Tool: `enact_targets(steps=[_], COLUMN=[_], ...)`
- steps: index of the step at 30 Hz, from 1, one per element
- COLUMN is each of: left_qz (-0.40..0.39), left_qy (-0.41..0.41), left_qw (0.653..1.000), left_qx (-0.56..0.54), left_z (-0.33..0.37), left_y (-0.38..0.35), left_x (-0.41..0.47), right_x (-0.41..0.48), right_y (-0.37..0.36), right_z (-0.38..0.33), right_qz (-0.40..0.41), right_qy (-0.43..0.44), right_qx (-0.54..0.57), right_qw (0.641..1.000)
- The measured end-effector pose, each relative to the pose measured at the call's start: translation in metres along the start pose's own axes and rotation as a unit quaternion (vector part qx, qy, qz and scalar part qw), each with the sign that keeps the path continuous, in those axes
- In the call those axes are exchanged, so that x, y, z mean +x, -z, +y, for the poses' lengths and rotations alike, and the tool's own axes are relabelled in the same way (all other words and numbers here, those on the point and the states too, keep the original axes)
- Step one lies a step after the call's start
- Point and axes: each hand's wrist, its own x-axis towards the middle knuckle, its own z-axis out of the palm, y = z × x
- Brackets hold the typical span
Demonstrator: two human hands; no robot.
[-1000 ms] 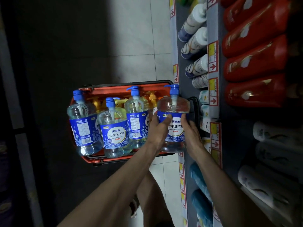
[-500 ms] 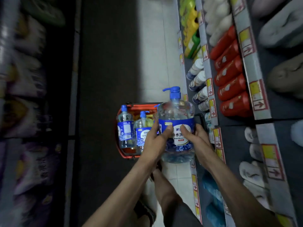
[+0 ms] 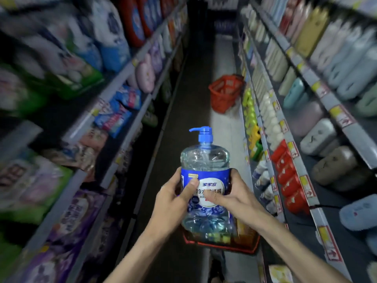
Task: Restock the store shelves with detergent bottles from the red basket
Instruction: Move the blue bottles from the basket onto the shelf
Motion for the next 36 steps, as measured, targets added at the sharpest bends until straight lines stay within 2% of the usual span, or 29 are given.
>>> enact_targets(steps=[9, 17, 26, 33, 36], left_qz=[0.065, 0.180, 0.286, 0.366, 0.423], left_qy=[-0.131, -0.207, -0.220, -0.195, -0.179], left_qw=[0.987, 0.957, 0.928, 0.902, 0.879], left_qx=[0.072, 0.095, 0.096, 0.122, 0.126], left_z=[0.112, 0.182, 0.234, 0.254, 0.256], left_y=[0.076, 0.134, 0.173, 0.176, 0.169], left_x=[-0.079, -0.133, -0.191, -0.256, -0.287], right_x=[-0.039, -0.045, -0.046, -0.062, -0.080], right_y=[-0.066, -0.127, -0.187, -0.229, -0.246], right_z=[-0.111, -0.214, -0.281, -0.313, -0.320], right_qz=[-0.056, -0.144, -0.257, -0.378, -0.440], right_qy=[0.134, 0.253, 0.323, 0.316, 0.313], right_qx=[0.019, 0.027, 0.076, 0.120, 0.123], right_qw=[0.989, 0.956, 0.908, 0.862, 0.833])
